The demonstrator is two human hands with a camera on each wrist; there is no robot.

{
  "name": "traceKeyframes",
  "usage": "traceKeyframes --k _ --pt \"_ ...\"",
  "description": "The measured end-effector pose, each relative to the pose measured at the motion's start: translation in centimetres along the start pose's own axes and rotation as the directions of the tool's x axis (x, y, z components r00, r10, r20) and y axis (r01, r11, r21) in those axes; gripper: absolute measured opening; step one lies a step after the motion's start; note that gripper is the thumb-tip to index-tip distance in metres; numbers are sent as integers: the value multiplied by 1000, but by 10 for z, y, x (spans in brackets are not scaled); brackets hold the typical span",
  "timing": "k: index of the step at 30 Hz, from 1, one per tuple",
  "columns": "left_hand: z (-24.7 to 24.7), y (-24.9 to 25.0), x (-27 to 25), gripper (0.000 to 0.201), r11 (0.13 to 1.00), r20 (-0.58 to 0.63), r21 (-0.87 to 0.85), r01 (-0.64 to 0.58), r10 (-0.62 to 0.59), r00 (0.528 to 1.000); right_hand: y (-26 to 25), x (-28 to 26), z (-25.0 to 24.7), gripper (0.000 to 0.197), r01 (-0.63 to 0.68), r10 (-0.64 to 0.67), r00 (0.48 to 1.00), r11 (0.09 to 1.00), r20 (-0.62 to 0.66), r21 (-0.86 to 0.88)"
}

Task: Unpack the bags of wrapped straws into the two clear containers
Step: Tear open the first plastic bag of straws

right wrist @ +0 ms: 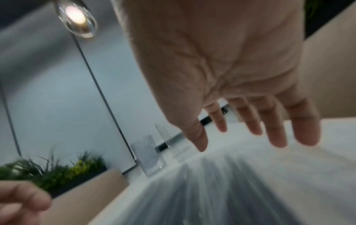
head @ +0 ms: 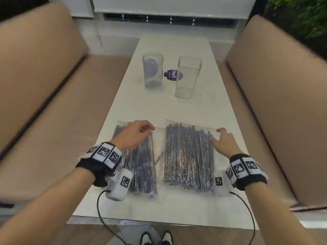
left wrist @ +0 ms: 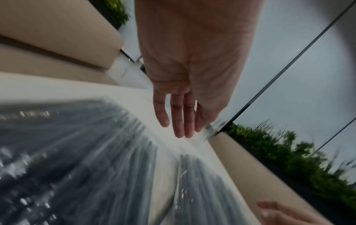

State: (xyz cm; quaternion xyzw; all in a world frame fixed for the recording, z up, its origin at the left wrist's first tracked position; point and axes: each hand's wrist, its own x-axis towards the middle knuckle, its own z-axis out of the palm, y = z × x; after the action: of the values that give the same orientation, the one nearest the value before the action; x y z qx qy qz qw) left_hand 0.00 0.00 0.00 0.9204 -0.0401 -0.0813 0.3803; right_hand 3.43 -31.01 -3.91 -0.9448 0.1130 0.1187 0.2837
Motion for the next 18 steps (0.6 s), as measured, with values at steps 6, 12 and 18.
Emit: traceKeyframes --k 6,12,18 --pt "61 6 31 44 972 289 182 146 -194 937 -9 -2 28 89 -232 228 973 961 46 151" --pt "81 16 28 71 986 200 -39 162 -151 968 -13 -2 24 84 -148 162 987 919 -6 366" --pt "46 63 28 27 976 26 -218 3 3 1000 -60 -14 -26 57 154 -154 988 908 -31 390"
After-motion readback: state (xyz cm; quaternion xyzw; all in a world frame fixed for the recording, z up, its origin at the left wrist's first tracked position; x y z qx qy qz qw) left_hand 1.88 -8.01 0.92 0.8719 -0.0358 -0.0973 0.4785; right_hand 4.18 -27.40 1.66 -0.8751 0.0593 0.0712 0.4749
